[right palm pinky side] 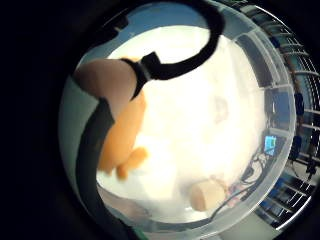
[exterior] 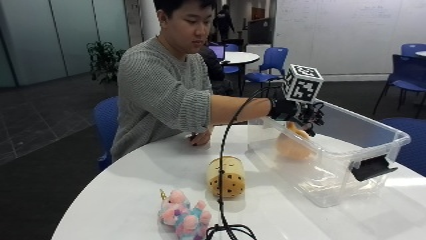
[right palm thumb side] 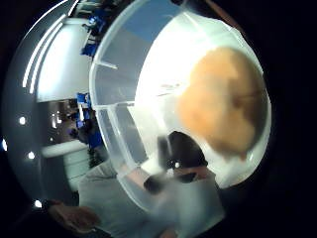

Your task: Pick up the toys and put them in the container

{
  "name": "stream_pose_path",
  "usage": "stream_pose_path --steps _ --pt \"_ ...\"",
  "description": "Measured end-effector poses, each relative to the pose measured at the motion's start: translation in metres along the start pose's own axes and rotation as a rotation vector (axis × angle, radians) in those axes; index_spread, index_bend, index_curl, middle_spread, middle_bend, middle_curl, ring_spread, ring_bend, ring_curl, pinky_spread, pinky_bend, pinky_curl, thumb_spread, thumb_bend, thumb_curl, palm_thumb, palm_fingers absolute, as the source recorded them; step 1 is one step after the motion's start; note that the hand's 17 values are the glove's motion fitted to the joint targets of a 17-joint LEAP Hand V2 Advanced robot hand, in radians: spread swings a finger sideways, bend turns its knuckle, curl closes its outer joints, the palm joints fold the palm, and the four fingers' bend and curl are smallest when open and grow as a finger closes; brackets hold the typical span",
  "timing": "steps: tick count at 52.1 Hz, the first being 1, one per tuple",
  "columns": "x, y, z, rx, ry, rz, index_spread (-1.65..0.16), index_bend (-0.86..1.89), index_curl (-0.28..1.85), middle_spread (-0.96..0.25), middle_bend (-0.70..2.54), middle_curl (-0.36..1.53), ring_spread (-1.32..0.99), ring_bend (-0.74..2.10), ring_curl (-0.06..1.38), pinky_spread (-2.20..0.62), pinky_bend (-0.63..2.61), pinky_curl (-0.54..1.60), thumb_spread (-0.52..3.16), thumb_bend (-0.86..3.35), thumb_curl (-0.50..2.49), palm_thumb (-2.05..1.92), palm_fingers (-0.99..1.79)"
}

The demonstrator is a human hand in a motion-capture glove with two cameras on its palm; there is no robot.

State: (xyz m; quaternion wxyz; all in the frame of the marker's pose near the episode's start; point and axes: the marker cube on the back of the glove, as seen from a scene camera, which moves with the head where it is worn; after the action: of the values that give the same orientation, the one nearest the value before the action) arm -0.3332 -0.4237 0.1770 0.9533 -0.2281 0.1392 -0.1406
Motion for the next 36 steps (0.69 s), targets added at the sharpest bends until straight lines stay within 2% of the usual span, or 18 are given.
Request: stream_pose_path --steps 7,19,24,29,36 --pt "-0.001 0.000 -0.001 -0.014 -0.018 -0.009 -0.38 0.11 0.51 -0.23 0.12 0.50 -0.23 0.45 0.36 -0.03 1.24 0.38 1.28 -0.06 0.52 0.17 -0.19" --pt "0.002 0.025 -0.043 0.097 0.031 -0.038 -0.37 0.12 0.42 -0.20 0.12 0.41 -0.15 0.38 0.34 0.03 1.19 0.36 1.25 -0.02 0.44 0.11 -0.17" --pt "0.018 0.056 -0.091 0.216 0.074 0.030 -0.36 0.13 0.40 -0.19 0.12 0.38 -0.14 0.37 0.34 0.03 1.17 0.35 1.25 -0.02 0.42 0.11 -0.16" --pt "0.047 0.098 -0.135 0.326 -0.019 0.116 -0.36 0.13 0.38 -0.19 0.13 0.36 -0.13 0.36 0.34 0.03 1.15 0.35 1.25 -0.02 0.40 0.10 -0.15" --pt "0.095 0.182 -0.164 0.396 -0.124 0.035 -0.37 0.15 0.36 -0.18 0.13 0.33 -0.13 0.33 0.33 0.03 1.12 0.34 1.26 -0.02 0.38 0.09 -0.14"
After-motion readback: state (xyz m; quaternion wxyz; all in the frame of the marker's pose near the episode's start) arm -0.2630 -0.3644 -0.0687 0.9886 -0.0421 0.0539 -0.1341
